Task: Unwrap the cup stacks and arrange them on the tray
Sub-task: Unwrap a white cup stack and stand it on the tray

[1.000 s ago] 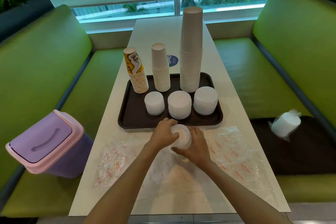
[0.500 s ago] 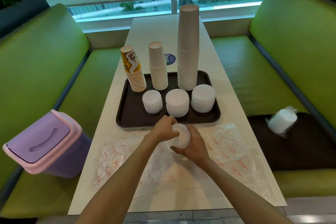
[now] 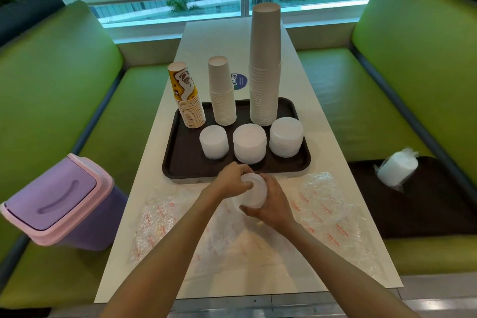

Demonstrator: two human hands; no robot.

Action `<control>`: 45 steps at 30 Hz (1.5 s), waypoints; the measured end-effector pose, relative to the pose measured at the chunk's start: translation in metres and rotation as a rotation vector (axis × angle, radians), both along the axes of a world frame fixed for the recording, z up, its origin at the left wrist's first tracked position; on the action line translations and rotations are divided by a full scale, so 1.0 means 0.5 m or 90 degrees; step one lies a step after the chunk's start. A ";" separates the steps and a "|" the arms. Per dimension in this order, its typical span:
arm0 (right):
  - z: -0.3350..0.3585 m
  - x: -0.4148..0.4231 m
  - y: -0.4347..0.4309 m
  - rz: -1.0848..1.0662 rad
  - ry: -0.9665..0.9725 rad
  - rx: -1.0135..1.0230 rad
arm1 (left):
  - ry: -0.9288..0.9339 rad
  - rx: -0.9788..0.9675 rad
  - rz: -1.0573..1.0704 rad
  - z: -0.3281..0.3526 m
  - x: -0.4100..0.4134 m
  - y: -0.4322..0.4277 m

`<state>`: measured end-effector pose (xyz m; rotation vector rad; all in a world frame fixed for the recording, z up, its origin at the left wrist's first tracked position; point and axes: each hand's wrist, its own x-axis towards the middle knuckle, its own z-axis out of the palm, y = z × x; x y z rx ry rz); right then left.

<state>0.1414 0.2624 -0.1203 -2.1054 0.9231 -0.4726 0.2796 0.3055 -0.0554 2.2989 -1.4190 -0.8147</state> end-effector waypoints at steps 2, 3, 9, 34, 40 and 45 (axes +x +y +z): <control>-0.001 -0.002 0.000 0.000 -0.005 0.001 | 0.004 -0.007 -0.005 0.002 0.002 -0.002; -0.001 -0.003 0.000 0.001 -0.007 -0.002 | 0.010 -0.013 -0.004 0.005 0.003 -0.003; 0.000 -0.007 -0.002 -0.006 0.010 0.014 | 0.134 -0.013 0.049 0.020 0.012 0.002; 0.004 -0.009 -0.012 -0.003 -0.027 0.066 | 0.447 -0.202 0.499 0.055 0.134 0.039; 0.007 -0.011 -0.009 0.010 0.000 0.048 | 0.268 -0.298 0.661 0.065 0.205 -0.002; 0.012 -0.009 -0.016 0.022 0.027 0.046 | 0.241 -0.274 0.651 0.064 0.225 -0.051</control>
